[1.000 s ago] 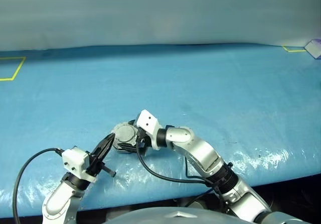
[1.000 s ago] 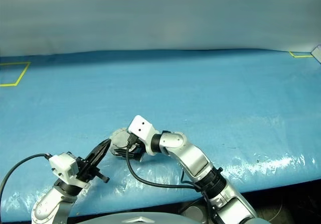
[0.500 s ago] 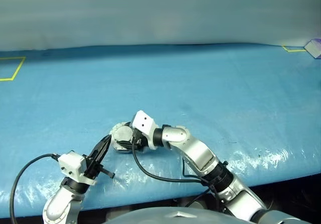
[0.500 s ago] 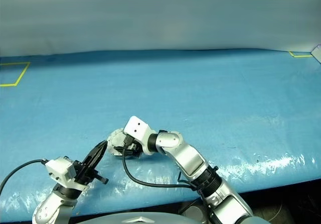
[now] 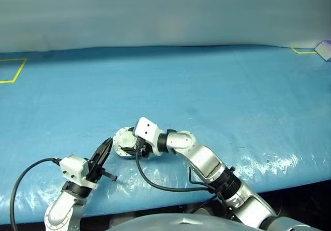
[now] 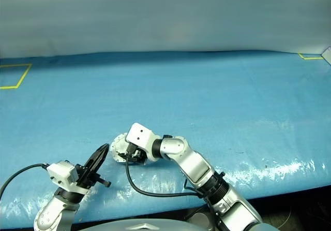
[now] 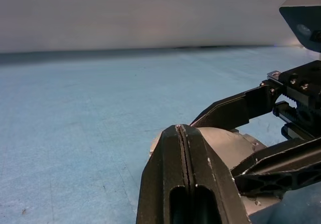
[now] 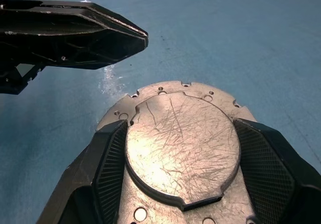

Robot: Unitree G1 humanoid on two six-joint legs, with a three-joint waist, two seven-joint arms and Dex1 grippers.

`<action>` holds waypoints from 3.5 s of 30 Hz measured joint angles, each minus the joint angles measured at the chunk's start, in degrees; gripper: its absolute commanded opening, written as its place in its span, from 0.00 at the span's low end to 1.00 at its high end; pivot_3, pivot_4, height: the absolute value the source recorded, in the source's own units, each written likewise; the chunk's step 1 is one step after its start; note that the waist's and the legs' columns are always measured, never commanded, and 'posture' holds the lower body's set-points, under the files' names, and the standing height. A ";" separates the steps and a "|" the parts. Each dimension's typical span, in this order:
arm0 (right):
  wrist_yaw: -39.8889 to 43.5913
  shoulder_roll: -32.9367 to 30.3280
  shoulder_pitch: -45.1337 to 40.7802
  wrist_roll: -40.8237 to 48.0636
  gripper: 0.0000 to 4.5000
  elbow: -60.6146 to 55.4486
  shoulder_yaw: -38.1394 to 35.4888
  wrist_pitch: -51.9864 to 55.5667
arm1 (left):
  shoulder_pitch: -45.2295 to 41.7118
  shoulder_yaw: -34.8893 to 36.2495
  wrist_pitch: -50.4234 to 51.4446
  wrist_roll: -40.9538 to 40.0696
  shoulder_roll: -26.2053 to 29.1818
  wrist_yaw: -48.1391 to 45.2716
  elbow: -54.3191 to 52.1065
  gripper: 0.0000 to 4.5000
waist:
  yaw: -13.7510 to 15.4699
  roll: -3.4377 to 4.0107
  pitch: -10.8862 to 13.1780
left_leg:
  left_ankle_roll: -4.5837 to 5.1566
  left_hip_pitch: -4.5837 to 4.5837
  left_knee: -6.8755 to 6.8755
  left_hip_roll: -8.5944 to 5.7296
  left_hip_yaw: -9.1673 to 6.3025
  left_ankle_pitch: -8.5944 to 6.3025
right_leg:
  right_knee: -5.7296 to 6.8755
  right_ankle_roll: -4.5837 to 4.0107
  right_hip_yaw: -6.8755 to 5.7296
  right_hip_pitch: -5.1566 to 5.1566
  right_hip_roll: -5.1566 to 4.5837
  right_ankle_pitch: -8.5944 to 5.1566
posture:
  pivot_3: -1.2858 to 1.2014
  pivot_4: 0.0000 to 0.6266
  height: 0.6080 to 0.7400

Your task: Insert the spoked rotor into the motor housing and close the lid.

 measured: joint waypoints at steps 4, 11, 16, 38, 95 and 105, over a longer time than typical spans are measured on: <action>2.61 -0.40 -1.29 0.44 0.67 2.08 -0.60 -1.60 | -0.57 -0.66 0.01 0.00 0.08 -0.03 0.07 0.00 | 0.00 0.00 0.00 | 0.00 0.02 0.00 0.00 0.00 0.00 | 0.00 0.00 0.00 0.01 0.00 0.00 | 0.52 0.24 1.00; 4.61 1.12 -1.66 0.80 0.67 5.99 -2.32 -4.14 | -1.84 -1.78 0.15 0.26 0.42 -0.02 0.12 0.00 | -0.08 0.01 -0.01 | 0.00 0.08 0.00 0.01 0.01 0.00 | 0.04 0.00 0.01 0.04 0.01 0.00 | 0.52 0.24 1.00; 3.35 2.79 -0.47 0.50 0.67 6.44 -2.71 -3.42 | -1.97 -2.07 0.27 0.37 0.83 0.01 0.12 0.00 | -0.13 0.03 -0.03 | 0.00 0.14 0.00 0.07 0.00 0.00 | 0.09 -0.02 0.01 0.06 0.07 -0.01 | 0.52 0.24 1.00; 5.28 0.17 -0.78 -4.09 0.67 7.47 -0.23 -10.40 | -2.92 -2.21 2.29 0.57 2.07 0.87 0.16 0.00 | -0.04 0.15 -0.11 | 0.00 0.21 0.00 0.05 0.02 0.00 | 0.07 -0.02 0.02 0.14 0.05 -0.01 | 0.52 0.24 1.00; 5.37 -1.26 2.76 -2.73 0.99 2.44 -2.38 -5.27 | -15.88 8.39 61.67 -35.04 16.68 16.63 -9.33 0.00 | 0.43 0.28 -0.52 | -0.11 0.26 -0.15 -0.07 -0.08 0.06 | -0.01 -0.05 0.02 0.18 -0.03 -0.03 | 0.52 0.24 1.00; 8.59 -9.69 13.23 9.87 0.99 -9.27 -13.48 6.56 | -15.95 8.16 61.42 -33.20 16.65 15.15 -8.75 0.00 | 0.79 0.26 -0.52 | -0.11 0.12 -0.19 -0.07 -0.09 0.05 | -0.04 -0.07 0.02 0.06 -0.04 -0.06 | 0.52 0.24 1.00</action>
